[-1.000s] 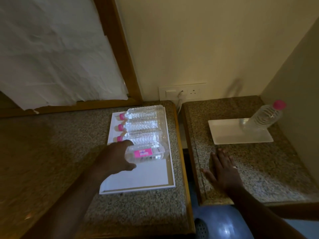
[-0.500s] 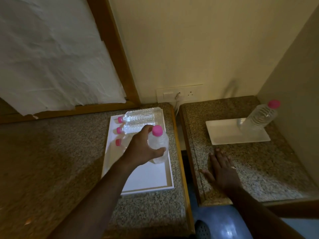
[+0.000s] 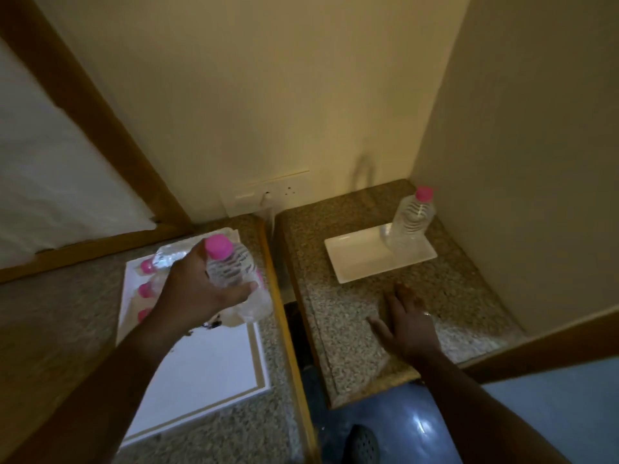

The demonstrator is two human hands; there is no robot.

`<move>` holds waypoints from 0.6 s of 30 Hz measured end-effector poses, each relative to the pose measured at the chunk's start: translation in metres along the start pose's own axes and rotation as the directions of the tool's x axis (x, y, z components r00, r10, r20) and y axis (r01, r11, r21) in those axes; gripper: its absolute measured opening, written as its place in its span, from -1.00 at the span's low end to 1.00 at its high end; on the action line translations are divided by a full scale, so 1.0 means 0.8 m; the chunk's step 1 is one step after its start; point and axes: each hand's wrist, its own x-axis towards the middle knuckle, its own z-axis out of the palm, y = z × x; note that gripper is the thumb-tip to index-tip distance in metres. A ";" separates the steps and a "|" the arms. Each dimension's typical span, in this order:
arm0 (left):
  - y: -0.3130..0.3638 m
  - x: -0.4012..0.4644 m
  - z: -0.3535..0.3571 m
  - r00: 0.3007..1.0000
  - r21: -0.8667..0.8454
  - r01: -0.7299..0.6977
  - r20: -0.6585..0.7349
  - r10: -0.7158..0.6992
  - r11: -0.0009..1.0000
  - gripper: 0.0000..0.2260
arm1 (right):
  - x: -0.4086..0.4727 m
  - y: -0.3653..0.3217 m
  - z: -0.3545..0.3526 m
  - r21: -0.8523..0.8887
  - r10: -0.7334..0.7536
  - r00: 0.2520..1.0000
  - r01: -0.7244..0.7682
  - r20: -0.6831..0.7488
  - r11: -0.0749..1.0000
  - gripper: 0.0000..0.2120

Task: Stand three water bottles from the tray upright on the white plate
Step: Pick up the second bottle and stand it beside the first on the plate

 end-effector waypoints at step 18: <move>0.142 0.158 0.264 0.968 -0.110 -0.122 0.209 0.143 0.986 -0.41 | 0.020 0.111 -0.028 -0.006 -0.006 0.999 0.006 -0.044 1.000 -0.15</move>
